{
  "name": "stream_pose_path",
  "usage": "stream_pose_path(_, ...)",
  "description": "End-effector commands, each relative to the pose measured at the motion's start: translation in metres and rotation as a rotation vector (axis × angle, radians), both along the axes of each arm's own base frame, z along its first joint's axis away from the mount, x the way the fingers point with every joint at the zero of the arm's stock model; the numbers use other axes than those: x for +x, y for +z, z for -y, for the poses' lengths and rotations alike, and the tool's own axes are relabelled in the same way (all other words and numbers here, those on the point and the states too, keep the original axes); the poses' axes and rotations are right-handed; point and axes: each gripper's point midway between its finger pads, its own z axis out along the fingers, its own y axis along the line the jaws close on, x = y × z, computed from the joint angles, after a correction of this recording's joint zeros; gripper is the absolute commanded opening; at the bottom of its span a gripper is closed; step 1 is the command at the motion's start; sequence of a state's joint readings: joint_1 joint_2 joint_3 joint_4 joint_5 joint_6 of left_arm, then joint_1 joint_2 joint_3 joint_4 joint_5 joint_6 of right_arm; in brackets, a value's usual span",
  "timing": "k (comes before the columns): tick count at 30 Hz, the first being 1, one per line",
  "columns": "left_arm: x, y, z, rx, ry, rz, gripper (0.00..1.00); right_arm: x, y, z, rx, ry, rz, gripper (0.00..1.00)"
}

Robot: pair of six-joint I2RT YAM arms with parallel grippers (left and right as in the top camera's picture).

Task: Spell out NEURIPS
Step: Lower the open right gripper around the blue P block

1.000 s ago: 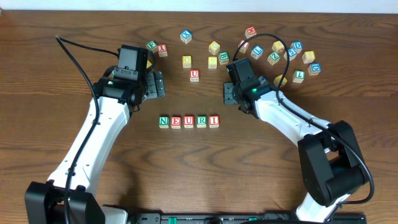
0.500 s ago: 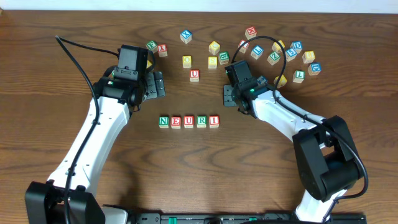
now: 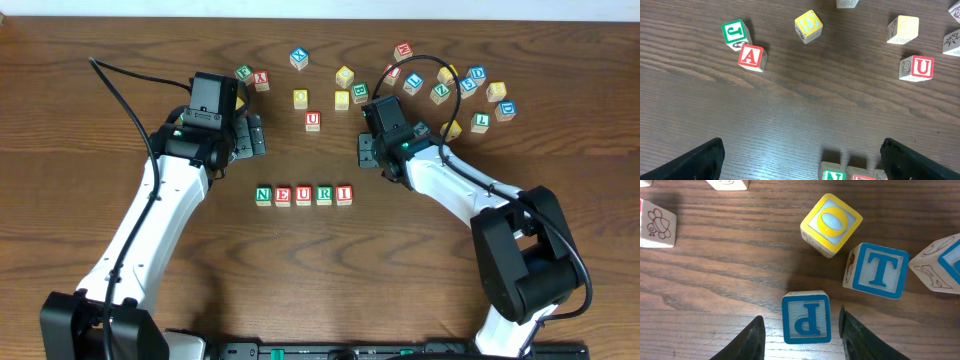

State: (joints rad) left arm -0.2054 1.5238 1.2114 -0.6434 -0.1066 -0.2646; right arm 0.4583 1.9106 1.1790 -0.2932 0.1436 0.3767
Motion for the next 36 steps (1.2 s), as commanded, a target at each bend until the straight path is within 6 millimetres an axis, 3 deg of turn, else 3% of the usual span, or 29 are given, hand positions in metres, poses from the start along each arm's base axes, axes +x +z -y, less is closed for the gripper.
stream_pose_path(1,0.006,0.018,0.0,-0.007,0.001,0.047,0.98,0.008,0.002,0.004,-0.023,-0.01,0.019,0.43)
stream_pose_path(8,0.006,0.018,0.0,-0.007,0.001,0.048,0.98,0.006,-0.013,0.005,-0.036,-0.009,-0.01,0.39)
stream_pose_path(36,0.006,0.018,0.0,-0.007,0.001,0.048,0.98,0.004,-0.015,0.006,-0.045,-0.002,-0.018,0.28)
